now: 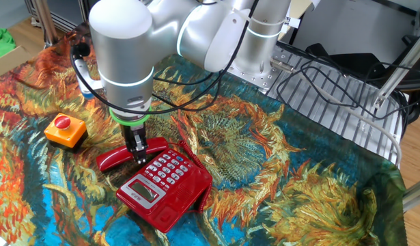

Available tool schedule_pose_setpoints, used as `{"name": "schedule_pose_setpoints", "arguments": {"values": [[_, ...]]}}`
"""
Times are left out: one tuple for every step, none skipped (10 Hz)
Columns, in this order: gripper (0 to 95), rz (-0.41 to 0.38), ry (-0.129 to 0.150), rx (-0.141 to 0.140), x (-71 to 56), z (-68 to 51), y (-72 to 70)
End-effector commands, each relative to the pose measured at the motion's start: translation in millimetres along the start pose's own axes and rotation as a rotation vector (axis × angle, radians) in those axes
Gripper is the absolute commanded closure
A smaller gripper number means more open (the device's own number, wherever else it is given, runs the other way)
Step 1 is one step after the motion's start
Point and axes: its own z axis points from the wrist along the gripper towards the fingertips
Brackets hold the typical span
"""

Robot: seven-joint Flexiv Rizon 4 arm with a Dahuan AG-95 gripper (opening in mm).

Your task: Place the handset of the telephone on the corresponding phone cradle

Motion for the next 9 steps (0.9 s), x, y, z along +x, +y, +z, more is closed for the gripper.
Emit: {"name": "schedule_pose_setpoints", "arguments": {"values": [[95.0, -0.009, -0.003, 0.002, 0.0, -0.3, 0.1], [95.0, -0.024, -0.004, 0.004, -0.4, -1.7, 0.3], [95.0, -0.033, -0.003, 0.003, -1.3, -4.5, 0.7], [95.0, -0.046, 0.001, 0.0, -2.6, -9.9, 1.4], [95.0, -0.059, 0.011, -0.012, -4.3, -17.6, 2.2], [95.0, -0.079, 0.018, -0.025, -4.9, -23.6, 2.7], [95.0, -0.126, 0.027, -0.043, -4.0, -34.0, 3.7], [95.0, -0.155, 0.037, -0.068, -3.1, -41.5, 4.2], [95.0, -0.211, 0.05, -0.097, -0.7, -52.1, 5.0]]}}
